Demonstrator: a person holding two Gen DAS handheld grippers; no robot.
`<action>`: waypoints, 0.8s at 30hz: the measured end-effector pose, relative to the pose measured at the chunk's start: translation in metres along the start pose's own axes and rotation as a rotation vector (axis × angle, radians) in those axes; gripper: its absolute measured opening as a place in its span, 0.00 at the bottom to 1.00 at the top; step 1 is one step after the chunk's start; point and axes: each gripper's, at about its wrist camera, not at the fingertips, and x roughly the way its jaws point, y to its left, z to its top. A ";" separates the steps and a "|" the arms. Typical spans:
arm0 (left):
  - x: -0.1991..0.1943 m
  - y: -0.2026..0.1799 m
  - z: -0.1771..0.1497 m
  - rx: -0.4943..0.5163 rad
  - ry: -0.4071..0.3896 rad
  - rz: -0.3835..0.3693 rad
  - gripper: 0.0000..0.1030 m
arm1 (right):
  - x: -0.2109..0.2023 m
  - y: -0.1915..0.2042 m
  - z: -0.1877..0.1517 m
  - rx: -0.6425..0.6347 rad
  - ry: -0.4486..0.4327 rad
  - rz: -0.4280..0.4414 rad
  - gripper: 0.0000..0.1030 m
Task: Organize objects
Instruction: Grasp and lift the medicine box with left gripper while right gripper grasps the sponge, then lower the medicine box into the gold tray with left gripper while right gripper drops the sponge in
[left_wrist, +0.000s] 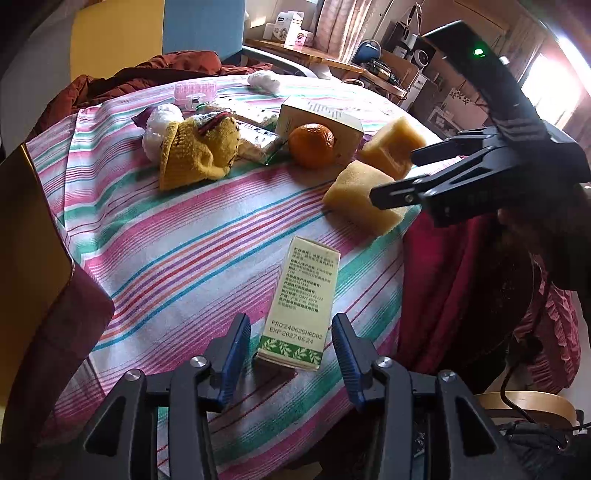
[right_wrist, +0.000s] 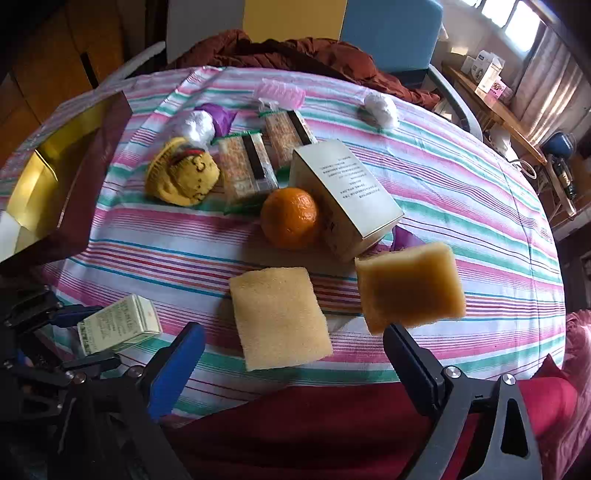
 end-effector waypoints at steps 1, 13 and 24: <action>0.001 0.000 0.000 0.001 0.000 -0.001 0.45 | 0.005 0.000 0.002 -0.008 0.018 -0.009 0.91; -0.039 0.013 -0.004 -0.083 -0.108 -0.039 0.29 | -0.016 0.012 -0.001 -0.036 -0.038 0.075 0.53; -0.154 0.112 -0.039 -0.425 -0.367 0.177 0.30 | -0.078 0.083 0.055 -0.042 -0.275 0.317 0.53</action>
